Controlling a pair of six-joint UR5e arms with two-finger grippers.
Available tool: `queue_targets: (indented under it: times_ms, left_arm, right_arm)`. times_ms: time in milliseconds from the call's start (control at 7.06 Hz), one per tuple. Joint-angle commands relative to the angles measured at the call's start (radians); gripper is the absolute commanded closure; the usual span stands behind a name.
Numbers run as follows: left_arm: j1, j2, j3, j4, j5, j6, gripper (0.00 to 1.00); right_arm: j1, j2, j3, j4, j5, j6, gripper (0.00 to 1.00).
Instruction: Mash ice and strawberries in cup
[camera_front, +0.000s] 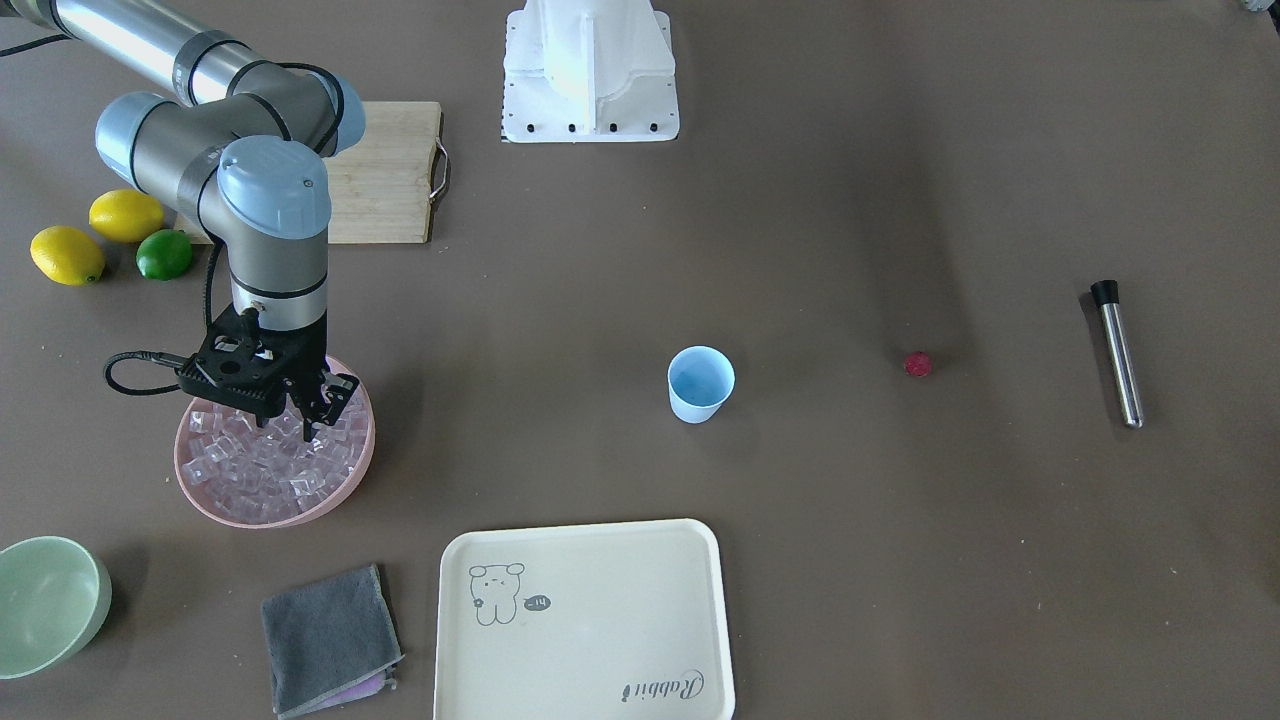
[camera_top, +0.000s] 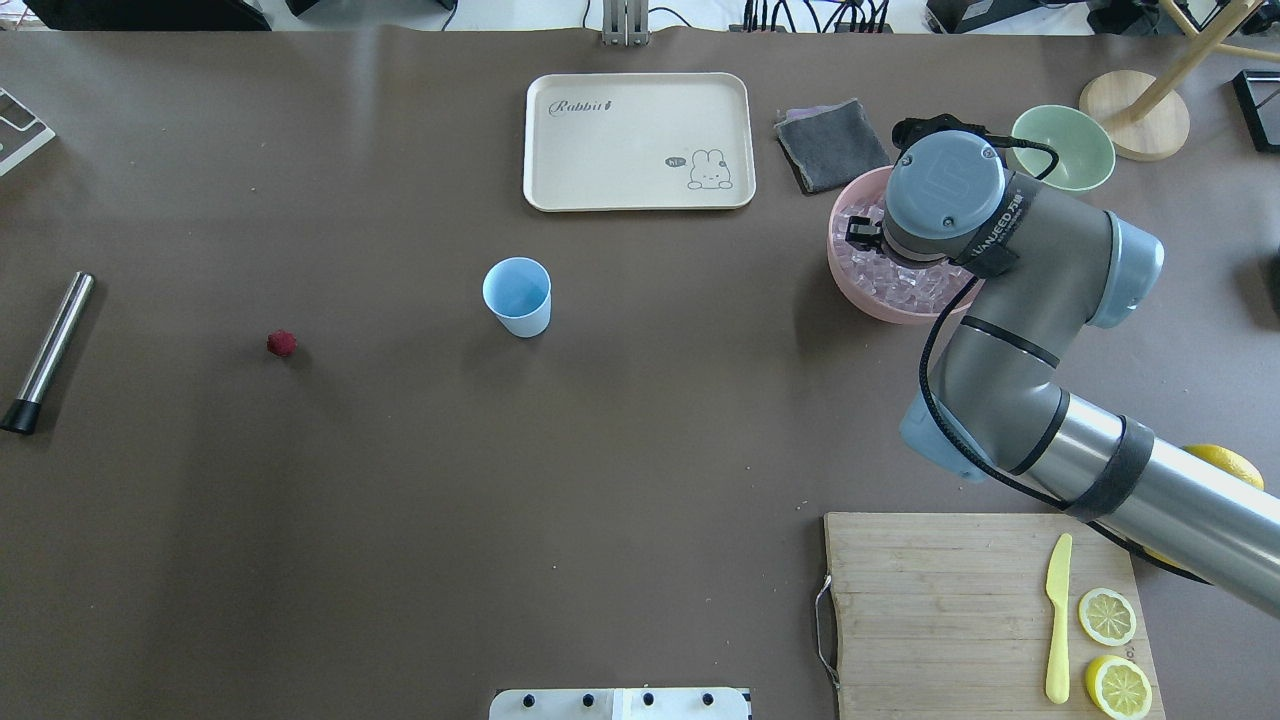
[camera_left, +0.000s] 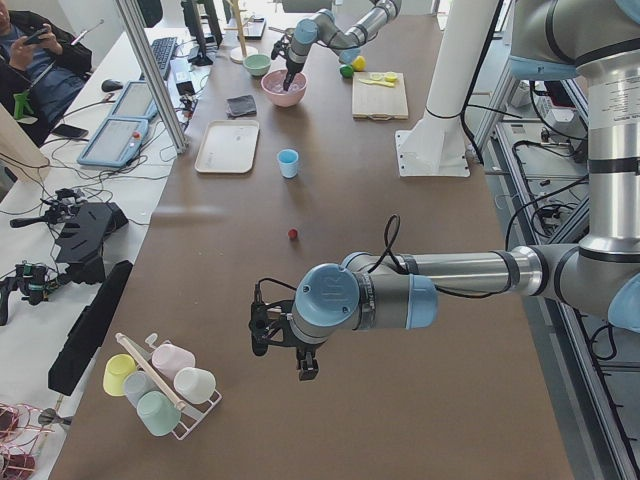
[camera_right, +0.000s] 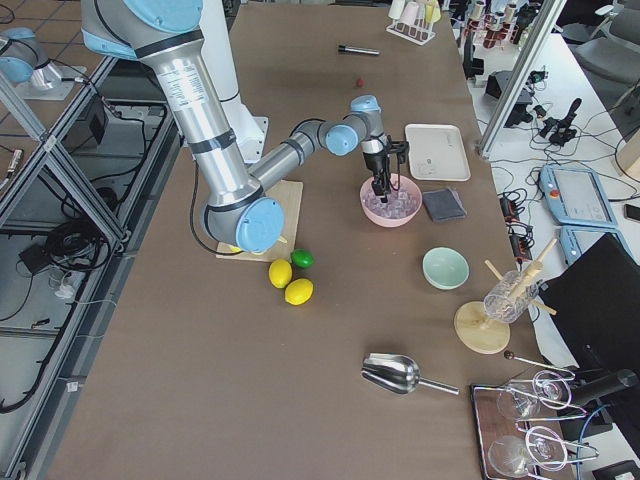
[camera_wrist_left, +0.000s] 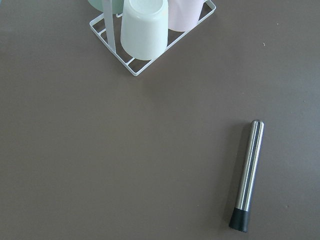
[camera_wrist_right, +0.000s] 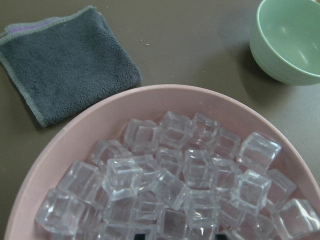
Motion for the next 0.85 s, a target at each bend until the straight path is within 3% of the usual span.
queue_targets:
  times_ms: [0,708]
  left_arm:
    - [0.000,0.007,-0.002,-0.004,0.000,0.014,0.01]
    - [-0.002,0.005,-0.003,-0.006,-0.002,0.014,0.01]
  right_arm:
    - [0.007,0.002,0.000,-0.002,0.007,0.075,0.49]
    - [0.001,-0.004,-0.025,-0.001,0.005,0.077,0.49]
